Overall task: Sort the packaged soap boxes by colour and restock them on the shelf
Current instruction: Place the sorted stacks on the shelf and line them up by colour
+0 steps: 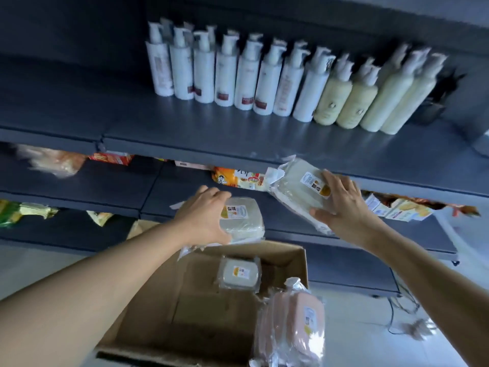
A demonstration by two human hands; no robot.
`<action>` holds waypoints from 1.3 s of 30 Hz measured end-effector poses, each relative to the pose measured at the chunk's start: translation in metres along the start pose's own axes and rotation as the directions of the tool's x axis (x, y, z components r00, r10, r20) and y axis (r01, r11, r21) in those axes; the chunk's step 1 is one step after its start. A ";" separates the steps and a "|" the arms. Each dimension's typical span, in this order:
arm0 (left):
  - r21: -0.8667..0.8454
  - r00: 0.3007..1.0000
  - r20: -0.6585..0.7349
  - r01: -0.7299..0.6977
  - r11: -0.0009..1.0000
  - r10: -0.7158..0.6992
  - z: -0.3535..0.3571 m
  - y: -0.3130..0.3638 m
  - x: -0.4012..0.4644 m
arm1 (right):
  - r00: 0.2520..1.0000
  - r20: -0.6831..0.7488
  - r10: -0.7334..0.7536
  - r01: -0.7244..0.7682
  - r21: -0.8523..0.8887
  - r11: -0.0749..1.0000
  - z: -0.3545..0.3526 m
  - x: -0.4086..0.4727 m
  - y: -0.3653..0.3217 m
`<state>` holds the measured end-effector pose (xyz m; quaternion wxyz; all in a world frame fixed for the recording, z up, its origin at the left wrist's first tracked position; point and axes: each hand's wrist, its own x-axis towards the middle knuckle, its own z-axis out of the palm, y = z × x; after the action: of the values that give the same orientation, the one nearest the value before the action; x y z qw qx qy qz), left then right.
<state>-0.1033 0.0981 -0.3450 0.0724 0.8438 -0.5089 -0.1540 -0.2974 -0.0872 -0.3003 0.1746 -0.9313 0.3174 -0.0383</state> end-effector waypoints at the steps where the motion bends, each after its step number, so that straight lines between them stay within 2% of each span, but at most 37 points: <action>1: -0.008 1.000 -0.020 -0.012 1.000 0.012 -0.019 0.004 -0.006 | 1.000 -0.016 -0.002 0.002 -0.008 1.000 -0.018 -0.003 -0.008; 11: -0.014 0.961 -0.232 -0.159 0.987 0.152 -0.190 0.065 -0.037 | 0.963 -0.269 -0.028 0.020 -0.034 0.999 -0.183 -0.042 -0.054; 21: 0.021 0.886 -0.379 -0.282 0.959 0.268 -0.287 0.136 -0.031 | 0.910 -0.414 0.014 -0.026 -0.024 0.999 -0.290 -0.044 -0.042; 29: 0.021 0.868 -0.429 -0.268 0.963 0.251 -0.320 0.172 0.011 | 0.959 -0.281 0.031 -0.057 -0.085 0.995 -0.341 0.040 0.000; 35: -0.005 0.879 -0.443 -0.200 0.980 0.177 -0.326 0.191 0.044 | 0.978 -0.179 -0.109 0.079 -0.170 0.982 -0.359 0.136 0.020; 39: -0.039 0.874 -0.467 -0.170 0.985 0.132 -0.329 0.202 0.057 | 0.979 -0.093 -0.180 0.166 -0.143 0.976 -0.360 0.187 0.027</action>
<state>-0.1379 -0.0593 0.0103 0.2364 0.8103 -0.5348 0.0376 -0.2297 -0.3288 0.0199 0.0906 -0.9617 0.2458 -0.0811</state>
